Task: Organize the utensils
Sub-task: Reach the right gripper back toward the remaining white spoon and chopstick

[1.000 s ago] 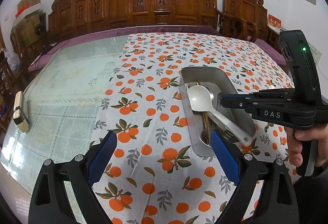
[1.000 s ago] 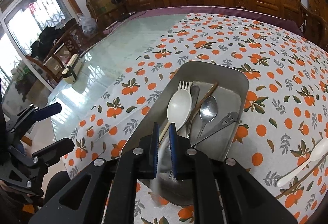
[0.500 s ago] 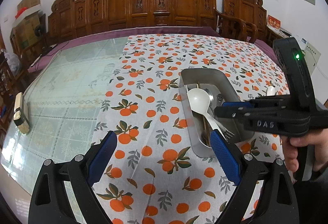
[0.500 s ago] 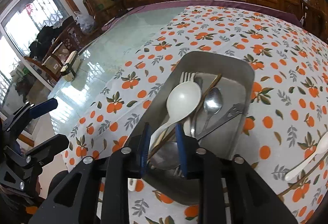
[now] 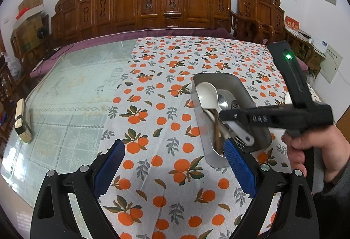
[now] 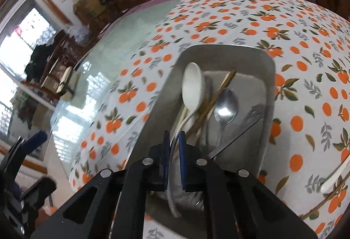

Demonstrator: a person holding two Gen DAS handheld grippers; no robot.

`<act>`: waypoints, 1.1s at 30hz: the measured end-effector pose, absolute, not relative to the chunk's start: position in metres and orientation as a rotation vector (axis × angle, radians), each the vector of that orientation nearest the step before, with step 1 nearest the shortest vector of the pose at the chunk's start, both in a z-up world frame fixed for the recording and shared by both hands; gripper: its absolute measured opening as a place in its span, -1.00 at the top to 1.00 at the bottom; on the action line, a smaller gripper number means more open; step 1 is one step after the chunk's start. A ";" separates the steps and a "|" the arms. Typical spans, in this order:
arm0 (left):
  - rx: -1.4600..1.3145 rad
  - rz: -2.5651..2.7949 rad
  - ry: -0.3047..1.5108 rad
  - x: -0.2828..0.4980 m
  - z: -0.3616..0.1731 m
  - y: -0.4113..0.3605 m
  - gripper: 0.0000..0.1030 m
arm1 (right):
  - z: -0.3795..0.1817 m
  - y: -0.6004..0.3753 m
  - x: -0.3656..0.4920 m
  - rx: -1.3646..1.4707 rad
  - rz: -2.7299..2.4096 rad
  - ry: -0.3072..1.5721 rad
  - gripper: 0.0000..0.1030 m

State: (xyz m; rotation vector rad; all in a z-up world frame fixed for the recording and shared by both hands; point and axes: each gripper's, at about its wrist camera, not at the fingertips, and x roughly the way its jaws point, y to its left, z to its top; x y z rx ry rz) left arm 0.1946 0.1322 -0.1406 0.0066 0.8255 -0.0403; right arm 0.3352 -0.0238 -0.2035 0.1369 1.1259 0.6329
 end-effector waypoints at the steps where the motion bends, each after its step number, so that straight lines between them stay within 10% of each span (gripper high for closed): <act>1: 0.005 -0.042 0.826 0.194 -0.141 0.132 -0.71 | -0.205 -0.025 0.338 0.140 0.629 1.128 0.80; 7: -0.001 -0.049 0.821 0.194 -0.139 0.132 -0.71 | -0.191 -0.034 0.333 0.099 0.646 1.055 0.37; 33: 0.051 -0.236 0.831 0.259 -0.158 -0.033 -0.71 | -0.235 -0.279 0.330 0.061 0.241 0.952 -0.09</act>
